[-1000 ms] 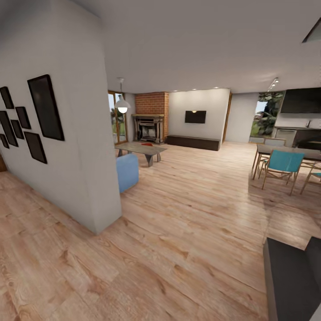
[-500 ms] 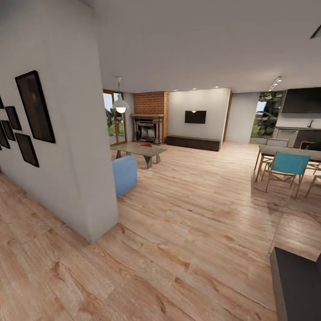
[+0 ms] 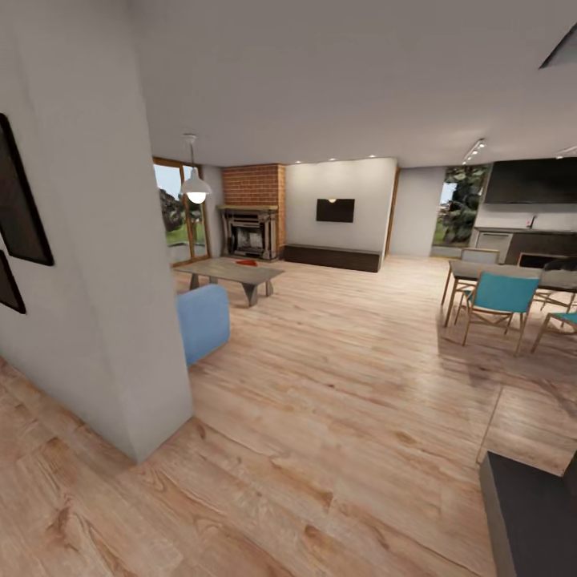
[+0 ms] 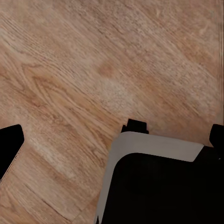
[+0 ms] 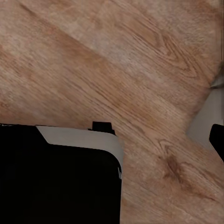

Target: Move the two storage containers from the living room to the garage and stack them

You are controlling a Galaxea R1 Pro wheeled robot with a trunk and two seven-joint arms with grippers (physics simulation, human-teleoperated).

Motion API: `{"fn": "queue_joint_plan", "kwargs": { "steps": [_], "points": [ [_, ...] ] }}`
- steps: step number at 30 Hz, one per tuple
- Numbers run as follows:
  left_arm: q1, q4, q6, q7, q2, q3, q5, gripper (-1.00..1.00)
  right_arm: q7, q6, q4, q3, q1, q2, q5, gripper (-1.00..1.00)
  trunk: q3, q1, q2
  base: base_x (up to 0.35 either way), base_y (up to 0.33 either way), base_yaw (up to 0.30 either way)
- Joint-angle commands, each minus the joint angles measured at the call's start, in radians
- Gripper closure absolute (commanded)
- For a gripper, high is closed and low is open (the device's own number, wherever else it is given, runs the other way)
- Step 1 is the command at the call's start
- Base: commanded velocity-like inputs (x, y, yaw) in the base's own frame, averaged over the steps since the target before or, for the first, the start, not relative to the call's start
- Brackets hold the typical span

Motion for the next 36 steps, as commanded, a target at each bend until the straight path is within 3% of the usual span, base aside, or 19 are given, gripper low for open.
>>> {"fn": "queue_joint_plan", "kwargs": {
  "steps": [1, 14, 36],
  "points": [
    [0.000, 0.000, -0.003, 0.001, 0.000, 0.000, 0.007, -1.00, -0.002, -0.005, 0.003, 0.008, -0.001, 0.001, -0.007, -1.00, -0.001, 0.001, -0.001, 0.326, 0.000, -0.282],
    [0.000, 0.001, -0.003, 0.001, 0.000, 0.000, 0.007, -1.00, -0.002, -0.005, 0.003, 0.008, -0.001, 0.001, -0.007, -1.00, -0.001, 0.001, -0.001, 0.326, 0.000, -0.266],
    [0.000, 0.001, -0.003, 0.001, 0.000, 0.000, 0.007, -1.00, -0.002, -0.005, 0.003, 0.008, -0.001, -0.001, -0.007, -1.00, -0.001, 0.001, -0.001, 0.326, 0.000, -0.007]
  ]
}}
